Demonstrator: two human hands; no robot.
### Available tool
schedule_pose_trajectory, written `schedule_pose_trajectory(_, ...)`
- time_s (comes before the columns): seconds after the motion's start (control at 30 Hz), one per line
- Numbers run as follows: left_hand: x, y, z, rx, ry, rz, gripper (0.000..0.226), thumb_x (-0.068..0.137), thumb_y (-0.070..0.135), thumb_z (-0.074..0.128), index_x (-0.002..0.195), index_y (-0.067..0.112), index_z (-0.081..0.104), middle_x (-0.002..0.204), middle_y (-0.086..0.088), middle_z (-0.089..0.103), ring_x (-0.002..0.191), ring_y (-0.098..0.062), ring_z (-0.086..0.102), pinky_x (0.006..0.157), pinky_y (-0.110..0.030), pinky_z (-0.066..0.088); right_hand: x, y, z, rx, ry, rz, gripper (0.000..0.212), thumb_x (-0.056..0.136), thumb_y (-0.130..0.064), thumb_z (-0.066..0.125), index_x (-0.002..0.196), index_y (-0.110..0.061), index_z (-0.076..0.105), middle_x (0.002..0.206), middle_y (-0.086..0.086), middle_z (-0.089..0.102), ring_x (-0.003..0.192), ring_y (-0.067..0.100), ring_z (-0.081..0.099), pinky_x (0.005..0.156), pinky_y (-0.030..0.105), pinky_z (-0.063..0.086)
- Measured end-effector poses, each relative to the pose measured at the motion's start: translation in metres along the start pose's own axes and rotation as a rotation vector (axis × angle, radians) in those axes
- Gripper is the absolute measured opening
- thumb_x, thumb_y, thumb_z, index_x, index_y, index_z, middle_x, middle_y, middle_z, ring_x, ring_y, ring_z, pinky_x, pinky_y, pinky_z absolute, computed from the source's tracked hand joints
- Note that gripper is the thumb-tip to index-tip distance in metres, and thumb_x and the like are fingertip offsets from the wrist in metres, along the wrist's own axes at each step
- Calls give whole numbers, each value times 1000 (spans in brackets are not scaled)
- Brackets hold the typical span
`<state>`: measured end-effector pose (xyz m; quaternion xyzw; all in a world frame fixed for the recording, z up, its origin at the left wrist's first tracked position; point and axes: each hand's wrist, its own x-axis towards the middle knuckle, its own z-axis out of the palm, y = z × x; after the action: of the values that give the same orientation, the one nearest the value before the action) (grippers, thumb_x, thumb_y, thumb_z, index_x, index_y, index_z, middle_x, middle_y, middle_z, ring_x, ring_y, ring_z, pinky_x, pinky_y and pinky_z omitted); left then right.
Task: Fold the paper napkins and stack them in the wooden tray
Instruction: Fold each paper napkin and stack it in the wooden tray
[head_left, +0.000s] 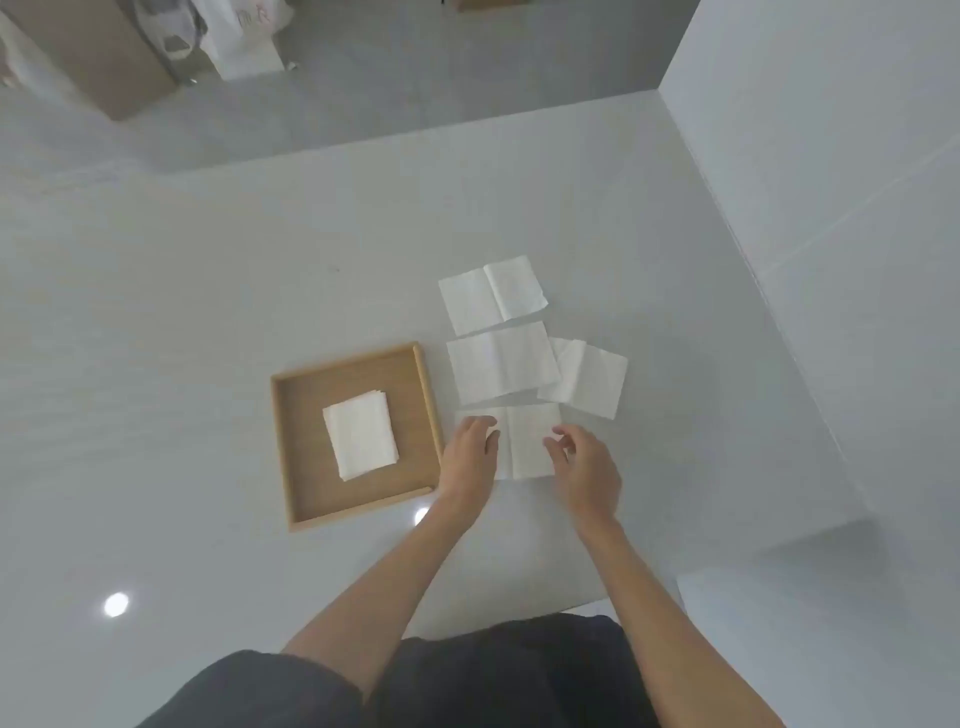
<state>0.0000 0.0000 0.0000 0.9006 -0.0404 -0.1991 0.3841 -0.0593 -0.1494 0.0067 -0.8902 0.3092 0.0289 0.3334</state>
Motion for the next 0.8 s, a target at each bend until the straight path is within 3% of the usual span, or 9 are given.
schedule_pose_trajectory(0.17, 20, 0, 11, 226, 9, -3, 20, 99, 4, 47, 117, 4, 57, 120, -11, 57, 104, -30, 55, 79, -43, 51, 10, 24, 6, -35, -18, 209, 16, 92, -29, 62, 105, -19, 64, 99, -1, 67, 96, 24, 62, 68, 30, 41)
schedule_pose_trajectory(0.4, 26, -7, 20, 337, -52, -52, 31, 88, -9, 50, 114, 8, 48, 115, -10, 49, 100, -30, 51, 71, -42, 50, 22, 13, 18, -143, -51, 249, 21, 91, -29, 65, 103, -14, 59, 100, 3, 68, 98, 29, 62, 68, 35, 44)
schedule_pose_trajectory(0.6, 39, -14, 15, 344, -55, -54, 18, 94, -5, 48, 108, 6, 50, 110, -12, 51, 77, -27, 46, 63, -37, 38, 29, 6, 23, -127, -82, 270, 13, 91, -17, 63, 103, -13, 61, 104, 6, 67, 105, 31, 59, 74, 36, 44)
schedule_pose_trajectory(0.7, 45, -14, 13, 426, -64, -50, 16, 97, 0, 51, 112, 6, 53, 112, -12, 49, 82, -29, 53, 65, -34, 40, 29, 4, 22, -50, -69, 209, 8, 90, -11, 58, 98, -10, 60, 101, 6, 63, 101, 31, 57, 71, 34, 40)
schedule_pose_trajectory(0.8, 48, -17, 14, 538, -30, -7, 21, 93, 3, 58, 112, 9, 54, 114, -10, 46, 93, -27, 50, 78, -29, 41, 30, 2, 16, 111, -100, 121, 5, 90, -9, 56, 96, -10, 57, 92, 1, 63, 90, 26, 61, 72, 31, 40)
